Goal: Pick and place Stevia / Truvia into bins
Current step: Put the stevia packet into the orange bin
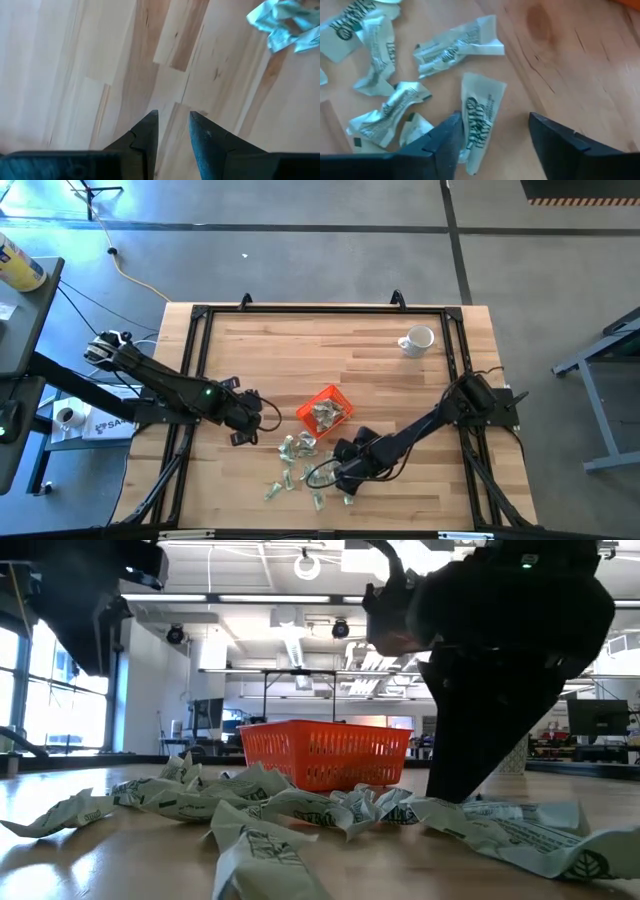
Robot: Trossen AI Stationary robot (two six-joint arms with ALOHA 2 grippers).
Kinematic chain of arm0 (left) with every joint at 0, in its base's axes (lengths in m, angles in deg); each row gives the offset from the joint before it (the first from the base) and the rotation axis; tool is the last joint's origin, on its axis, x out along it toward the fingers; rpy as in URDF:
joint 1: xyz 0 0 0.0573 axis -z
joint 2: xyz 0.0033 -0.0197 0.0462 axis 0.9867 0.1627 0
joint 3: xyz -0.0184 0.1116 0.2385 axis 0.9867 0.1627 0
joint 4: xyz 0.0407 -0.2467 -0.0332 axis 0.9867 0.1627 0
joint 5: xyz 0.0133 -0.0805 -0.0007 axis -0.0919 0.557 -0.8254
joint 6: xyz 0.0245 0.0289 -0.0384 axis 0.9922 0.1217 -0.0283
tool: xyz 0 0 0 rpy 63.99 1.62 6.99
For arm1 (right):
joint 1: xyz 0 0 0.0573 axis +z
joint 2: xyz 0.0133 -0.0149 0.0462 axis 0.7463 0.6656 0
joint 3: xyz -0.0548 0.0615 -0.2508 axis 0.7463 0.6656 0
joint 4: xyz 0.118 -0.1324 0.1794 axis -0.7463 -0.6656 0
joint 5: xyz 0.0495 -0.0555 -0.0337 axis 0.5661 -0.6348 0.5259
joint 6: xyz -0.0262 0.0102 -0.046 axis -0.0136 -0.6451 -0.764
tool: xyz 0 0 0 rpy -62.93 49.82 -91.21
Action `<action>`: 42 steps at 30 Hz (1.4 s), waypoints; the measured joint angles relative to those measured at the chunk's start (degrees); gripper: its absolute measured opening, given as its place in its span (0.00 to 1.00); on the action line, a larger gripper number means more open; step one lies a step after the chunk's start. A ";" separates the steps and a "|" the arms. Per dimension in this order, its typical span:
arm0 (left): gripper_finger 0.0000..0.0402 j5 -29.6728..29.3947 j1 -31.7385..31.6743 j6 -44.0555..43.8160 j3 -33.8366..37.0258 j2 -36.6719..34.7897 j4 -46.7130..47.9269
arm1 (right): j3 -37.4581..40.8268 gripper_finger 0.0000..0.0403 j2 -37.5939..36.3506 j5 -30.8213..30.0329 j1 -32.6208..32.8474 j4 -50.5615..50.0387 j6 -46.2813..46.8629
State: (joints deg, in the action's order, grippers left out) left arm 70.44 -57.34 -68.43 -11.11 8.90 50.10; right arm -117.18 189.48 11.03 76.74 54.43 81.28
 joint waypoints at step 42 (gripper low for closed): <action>0.35 22.84 5.76 -15.74 23.97 -0.88 -57.51 | -3.69 0.76 -10.53 7.45 -17.43 -7.20 -27.79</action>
State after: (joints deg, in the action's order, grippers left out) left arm 93.28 -51.58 -84.17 12.86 8.02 -7.41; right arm -120.88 178.95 18.48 59.31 47.24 53.49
